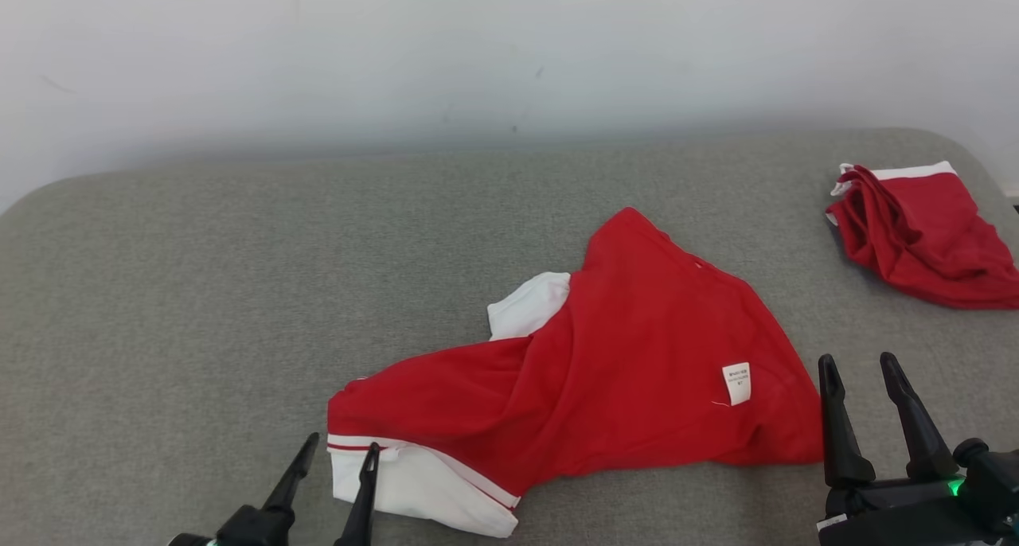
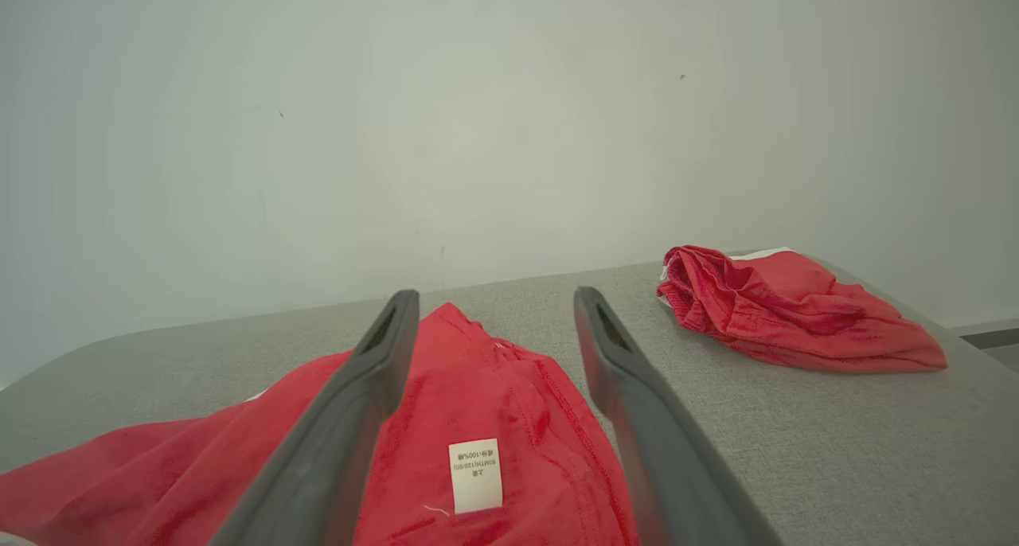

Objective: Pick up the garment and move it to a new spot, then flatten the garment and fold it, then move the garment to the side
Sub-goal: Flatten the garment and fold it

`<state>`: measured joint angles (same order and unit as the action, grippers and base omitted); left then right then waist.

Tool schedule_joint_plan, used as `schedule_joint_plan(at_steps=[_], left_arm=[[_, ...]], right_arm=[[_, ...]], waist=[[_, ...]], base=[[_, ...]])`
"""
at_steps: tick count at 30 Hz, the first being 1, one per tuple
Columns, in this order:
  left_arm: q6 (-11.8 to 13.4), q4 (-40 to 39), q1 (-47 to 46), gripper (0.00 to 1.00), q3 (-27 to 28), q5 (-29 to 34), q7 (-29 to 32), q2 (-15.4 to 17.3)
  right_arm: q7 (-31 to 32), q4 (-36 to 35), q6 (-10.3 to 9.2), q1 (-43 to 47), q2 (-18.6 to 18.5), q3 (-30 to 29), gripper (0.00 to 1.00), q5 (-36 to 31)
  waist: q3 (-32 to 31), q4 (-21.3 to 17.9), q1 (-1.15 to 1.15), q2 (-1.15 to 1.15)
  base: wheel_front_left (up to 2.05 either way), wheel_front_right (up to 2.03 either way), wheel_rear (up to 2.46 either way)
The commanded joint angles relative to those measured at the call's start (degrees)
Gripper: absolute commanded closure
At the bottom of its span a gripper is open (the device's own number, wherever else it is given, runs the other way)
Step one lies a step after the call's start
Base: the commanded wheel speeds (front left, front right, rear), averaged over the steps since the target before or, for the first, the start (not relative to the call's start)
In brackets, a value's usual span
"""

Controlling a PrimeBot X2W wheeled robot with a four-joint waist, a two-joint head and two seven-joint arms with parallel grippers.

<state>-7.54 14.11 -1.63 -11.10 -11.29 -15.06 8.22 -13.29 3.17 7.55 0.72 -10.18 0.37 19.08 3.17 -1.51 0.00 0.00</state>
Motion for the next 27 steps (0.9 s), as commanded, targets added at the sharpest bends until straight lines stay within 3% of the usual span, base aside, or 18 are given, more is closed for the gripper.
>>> schedule_joint_plan(at_steps=[1, 15, 16, 17, 18, 27], left_arm=[[0.11, 1.45, -1.52, 0.00, -1.03, -0.94, -0.16, 0.67], [0.11, 15.11, -8.09, 0.00, -6.02, -3.67, -0.16, 2.39], [0.11, 16.01, -8.43, 0.27, -6.08, -3.87, -0.16, 2.38], [0.11, 16.65, -8.81, 0.84, -6.20, -4.05, -0.16, 2.33], [0.11, 17.14, -9.16, 1.00, -6.36, -4.21, -0.16, 2.28], [0.11, 11.91, -7.90, 1.00, -6.35, -2.46, -0.16, 2.40]], right_arm=[[-0.28, 0.28, -0.15, -0.64, -0.39, 0.34, 0.00, -0.02], [-1.12, 1.25, -0.15, -2.53, -0.47, 1.22, 0.00, 0.36], [-1.18, 1.23, -0.15, -2.62, -0.45, 1.12, 0.00, 0.32], [-1.25, 1.23, -0.15, -2.67, -0.49, 0.99, 0.00, 0.27], [-1.27, 1.27, -0.15, -2.72, -0.53, 0.84, 0.00, 0.24], [-1.51, 1.81, -0.15, -1.38, 0.16, 0.06, 0.00, 0.21]], waist=[[0.67, -0.85, 0.00, 0.00], [3.71, -4.63, 0.00, 0.00], [3.77, -4.68, 0.00, 0.00], [3.83, -4.68, 0.00, 0.00], [3.85, -4.62, 0.00, 0.00], [3.05, -0.75, 0.00, 0.00]], base=[[0.00, 0.00, 0.00], [0.00, 0.00, 0.00], [0.00, 0.00, 0.00], [0.00, 0.00, 0.00], [0.00, 0.00, 0.00], [0.00, 0.00, 0.00]])
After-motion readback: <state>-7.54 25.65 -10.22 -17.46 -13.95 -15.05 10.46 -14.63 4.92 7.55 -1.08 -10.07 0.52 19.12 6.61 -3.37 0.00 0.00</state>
